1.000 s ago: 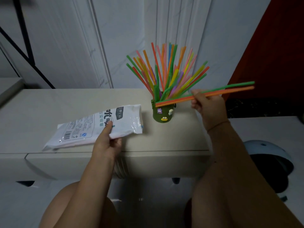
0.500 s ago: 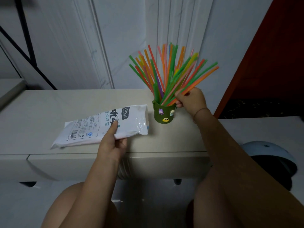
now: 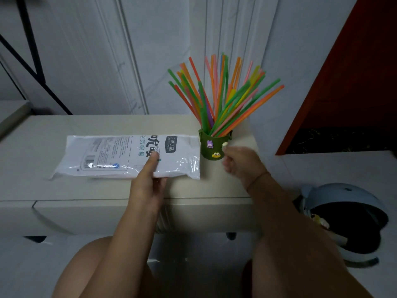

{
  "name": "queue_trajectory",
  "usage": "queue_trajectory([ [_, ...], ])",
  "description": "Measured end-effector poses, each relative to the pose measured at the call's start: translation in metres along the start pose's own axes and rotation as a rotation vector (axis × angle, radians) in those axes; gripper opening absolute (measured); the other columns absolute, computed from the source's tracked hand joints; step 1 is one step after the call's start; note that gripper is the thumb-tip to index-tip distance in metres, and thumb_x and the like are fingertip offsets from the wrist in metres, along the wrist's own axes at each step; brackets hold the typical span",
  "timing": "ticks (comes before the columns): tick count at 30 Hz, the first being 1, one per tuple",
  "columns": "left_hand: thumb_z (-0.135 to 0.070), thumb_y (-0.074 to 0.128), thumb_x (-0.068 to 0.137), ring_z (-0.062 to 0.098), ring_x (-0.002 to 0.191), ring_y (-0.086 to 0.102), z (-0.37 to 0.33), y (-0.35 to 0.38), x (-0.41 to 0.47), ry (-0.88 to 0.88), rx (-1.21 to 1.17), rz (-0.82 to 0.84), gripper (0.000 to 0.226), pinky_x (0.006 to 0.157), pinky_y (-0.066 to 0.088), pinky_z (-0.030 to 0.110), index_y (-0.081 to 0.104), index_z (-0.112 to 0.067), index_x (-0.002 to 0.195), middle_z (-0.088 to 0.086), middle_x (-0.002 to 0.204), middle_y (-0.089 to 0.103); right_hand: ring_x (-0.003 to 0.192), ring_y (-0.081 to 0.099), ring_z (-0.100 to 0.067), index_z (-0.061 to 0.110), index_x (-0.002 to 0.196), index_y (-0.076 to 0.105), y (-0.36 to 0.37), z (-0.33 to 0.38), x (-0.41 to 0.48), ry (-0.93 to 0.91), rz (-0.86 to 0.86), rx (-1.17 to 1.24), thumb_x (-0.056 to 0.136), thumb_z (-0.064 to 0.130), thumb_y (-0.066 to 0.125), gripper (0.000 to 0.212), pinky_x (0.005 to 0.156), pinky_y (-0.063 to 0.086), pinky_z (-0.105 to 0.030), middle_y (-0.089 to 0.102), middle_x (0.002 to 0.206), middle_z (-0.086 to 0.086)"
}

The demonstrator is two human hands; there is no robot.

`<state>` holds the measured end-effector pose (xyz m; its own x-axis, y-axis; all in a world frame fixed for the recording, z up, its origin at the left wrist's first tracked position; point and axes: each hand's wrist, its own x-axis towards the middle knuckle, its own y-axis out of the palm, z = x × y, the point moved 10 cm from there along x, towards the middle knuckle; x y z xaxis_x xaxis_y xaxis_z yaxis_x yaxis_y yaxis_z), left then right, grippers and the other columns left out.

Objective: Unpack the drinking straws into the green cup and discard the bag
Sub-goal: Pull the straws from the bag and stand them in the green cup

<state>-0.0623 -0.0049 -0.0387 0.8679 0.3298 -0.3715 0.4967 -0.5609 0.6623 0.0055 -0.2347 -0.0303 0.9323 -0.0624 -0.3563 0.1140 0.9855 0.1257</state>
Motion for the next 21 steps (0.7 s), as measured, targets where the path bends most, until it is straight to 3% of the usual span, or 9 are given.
queue_trajectory([
  [2, -0.008, 0.068, 0.083, 0.014, 0.096, 0.07, -0.005, 0.002, -0.006, 0.072, 0.081, 0.025, 0.031, 0.08, 0.057, 0.031, 0.064, -0.02, 0.112, 0.002, 0.107, 0.073, 0.062, 0.054, -0.015, 0.008, 0.085, 0.057, 0.028, -0.039, -0.02, 0.26, 0.138, 0.226, 0.095, 0.022, 0.049, 0.019, 0.059, 0.046, -0.026, 0.057, 0.073, -0.009],
  [5, -0.006, 0.07, 0.08, 0.017, 0.102, 0.069, -0.013, 0.005, -0.018, 0.165, 0.229, 0.041, 0.039, 0.088, 0.055, 0.035, 0.062, -0.022, 0.115, 0.002, 0.114, 0.071, 0.084, 0.059, -0.021, 0.011, 0.112, 0.06, 0.062, -0.068, -0.036, 0.469, 0.288, 0.448, 0.095, 0.033, 0.048, 0.031, 0.069, 0.054, -0.035, 0.064, 0.097, -0.008],
  [8, -0.006, 0.071, 0.079, 0.013, 0.102, 0.068, -0.02, 0.01, -0.027, 0.242, 0.351, 0.06, 0.051, 0.087, 0.056, 0.034, 0.058, -0.019, 0.127, 0.001, 0.118, 0.069, 0.09, 0.06, -0.022, 0.011, 0.108, 0.064, 0.075, -0.072, -0.038, 0.504, 0.291, 0.477, 0.092, 0.032, 0.054, 0.029, 0.071, 0.053, -0.037, 0.065, 0.1, -0.007],
  [11, -0.005, 0.071, 0.078, 0.012, 0.1, 0.069, -0.025, 0.014, -0.031, 0.281, 0.39, 0.072, 0.049, 0.086, 0.056, 0.033, 0.06, -0.018, 0.124, 0.003, 0.118, 0.069, 0.094, 0.06, -0.023, 0.01, 0.099, 0.064, 0.08, -0.071, -0.04, 0.509, 0.297, 0.46, 0.091, 0.028, 0.054, 0.023, 0.069, 0.055, -0.036, 0.065, 0.1, -0.006],
  [15, -0.007, 0.074, 0.076, 0.015, 0.104, 0.067, -0.03, 0.018, -0.032, 0.321, 0.484, 0.096, 0.048, 0.091, 0.054, 0.034, 0.062, -0.015, 0.121, 0.004, 0.115, 0.07, 0.084, 0.06, -0.022, 0.009, 0.096, 0.065, 0.078, -0.076, -0.037, 0.522, 0.261, 0.482, 0.092, 0.027, 0.054, 0.022, 0.062, 0.057, -0.031, 0.064, 0.093, -0.007],
  [18, -0.006, 0.072, 0.078, 0.014, 0.101, 0.068, -0.033, 0.013, -0.028, 0.299, 0.424, 0.088, 0.047, 0.082, 0.055, 0.029, 0.061, -0.013, 0.124, 0.003, 0.114, 0.071, 0.077, 0.057, -0.022, 0.009, 0.088, 0.062, 0.073, -0.077, -0.036, 0.518, 0.235, 0.452, 0.092, 0.024, 0.054, 0.018, 0.064, 0.055, -0.034, 0.061, 0.088, -0.008],
  [21, -0.009, 0.067, 0.083, 0.016, 0.103, 0.067, -0.034, 0.005, -0.02, 0.25, 0.302, 0.052, 0.044, 0.077, 0.056, 0.027, 0.059, -0.014, 0.126, 0.003, 0.114, 0.07, 0.081, 0.06, -0.025, 0.006, 0.088, 0.062, 0.071, -0.071, -0.038, 0.496, 0.252, 0.43, 0.092, 0.018, 0.054, 0.016, 0.052, 0.058, -0.033, 0.062, 0.091, -0.011],
])
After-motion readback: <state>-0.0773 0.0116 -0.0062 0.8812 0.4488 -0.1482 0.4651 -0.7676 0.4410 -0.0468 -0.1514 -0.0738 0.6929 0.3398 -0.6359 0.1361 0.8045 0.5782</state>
